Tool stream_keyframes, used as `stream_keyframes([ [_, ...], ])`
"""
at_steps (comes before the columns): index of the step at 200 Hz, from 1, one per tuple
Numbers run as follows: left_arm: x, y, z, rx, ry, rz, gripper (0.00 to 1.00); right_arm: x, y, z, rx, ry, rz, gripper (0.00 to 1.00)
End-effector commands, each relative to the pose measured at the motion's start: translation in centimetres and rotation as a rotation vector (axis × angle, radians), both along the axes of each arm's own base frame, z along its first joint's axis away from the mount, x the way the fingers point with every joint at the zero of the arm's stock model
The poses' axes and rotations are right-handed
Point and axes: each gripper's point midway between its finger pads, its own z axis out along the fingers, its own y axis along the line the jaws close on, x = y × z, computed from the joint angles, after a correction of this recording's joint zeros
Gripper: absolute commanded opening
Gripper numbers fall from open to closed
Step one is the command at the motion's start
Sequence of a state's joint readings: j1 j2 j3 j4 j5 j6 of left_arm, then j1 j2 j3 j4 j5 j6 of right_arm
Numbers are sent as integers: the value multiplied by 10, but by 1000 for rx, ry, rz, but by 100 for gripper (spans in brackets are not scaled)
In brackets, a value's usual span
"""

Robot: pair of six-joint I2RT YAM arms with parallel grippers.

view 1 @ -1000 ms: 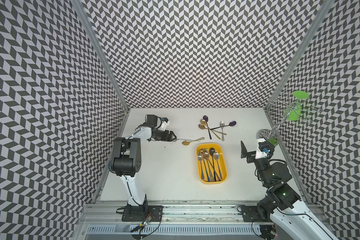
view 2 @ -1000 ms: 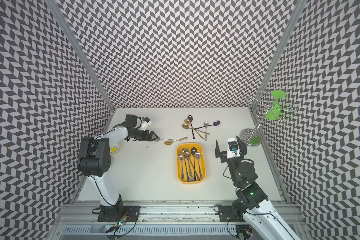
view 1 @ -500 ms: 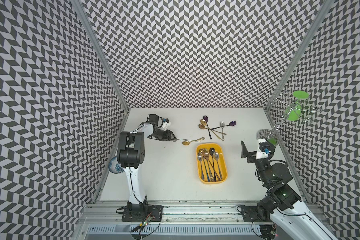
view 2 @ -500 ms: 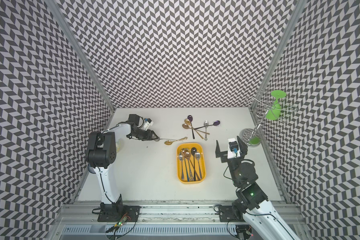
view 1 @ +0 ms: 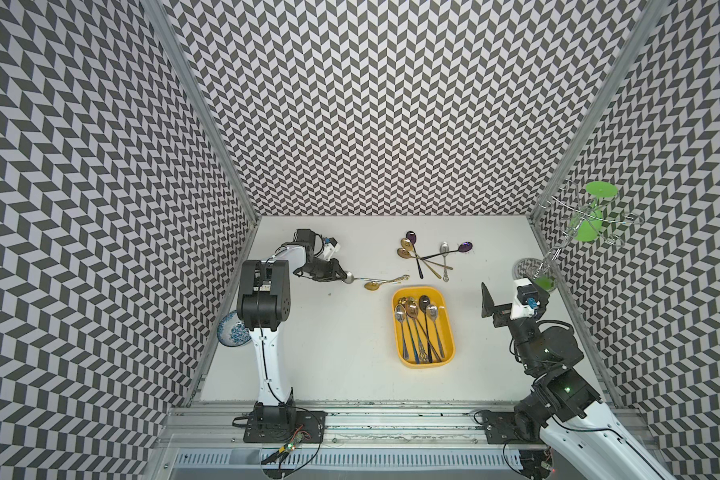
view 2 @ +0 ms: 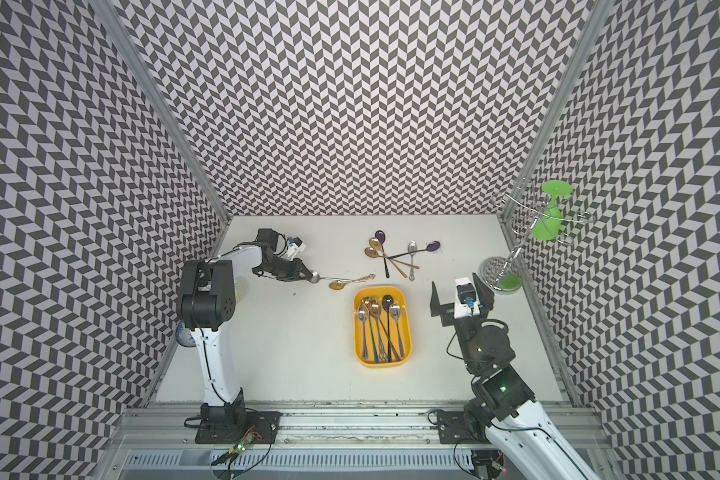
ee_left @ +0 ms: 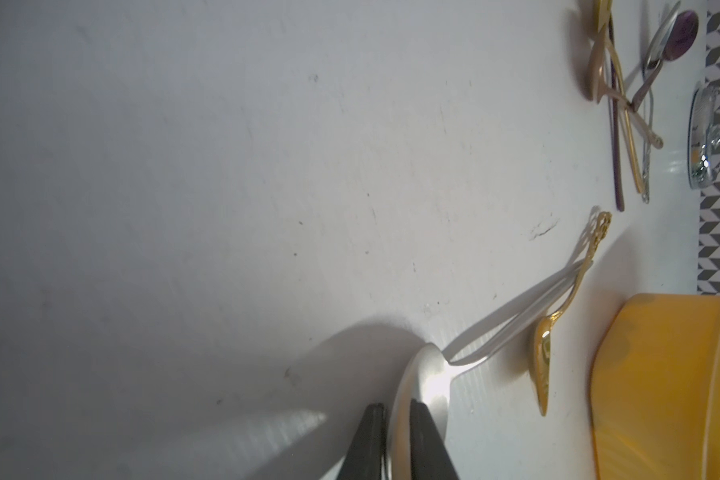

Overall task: Put the spoon into the storage box
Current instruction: Pick up the spoon from the center of the board.

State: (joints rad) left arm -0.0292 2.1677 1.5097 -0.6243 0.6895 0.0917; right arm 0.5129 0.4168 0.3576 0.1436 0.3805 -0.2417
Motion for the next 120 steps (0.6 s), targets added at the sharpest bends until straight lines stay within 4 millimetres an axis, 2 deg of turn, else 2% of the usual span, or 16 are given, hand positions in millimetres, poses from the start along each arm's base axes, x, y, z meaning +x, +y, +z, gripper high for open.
stream_keyframes([
  [1,4,3,11,-12,-13,1,11,-2,-2,10,37,-47,-1,100],
  [32,9,5,29,-38,-47,2,5,-4,4,12,40,-59,36,100],
  [50,11,8,43,-32,-85,6,5,-1,1,7,34,-41,10,100],
  [83,16,11,69,-46,-139,4,4,-3,5,10,39,-53,35,100],
  [99,17,15,84,-40,-182,11,4,-1,1,6,32,-44,10,100],
  [120,20,16,107,-60,-234,6,4,-3,5,12,40,-64,37,100],
])
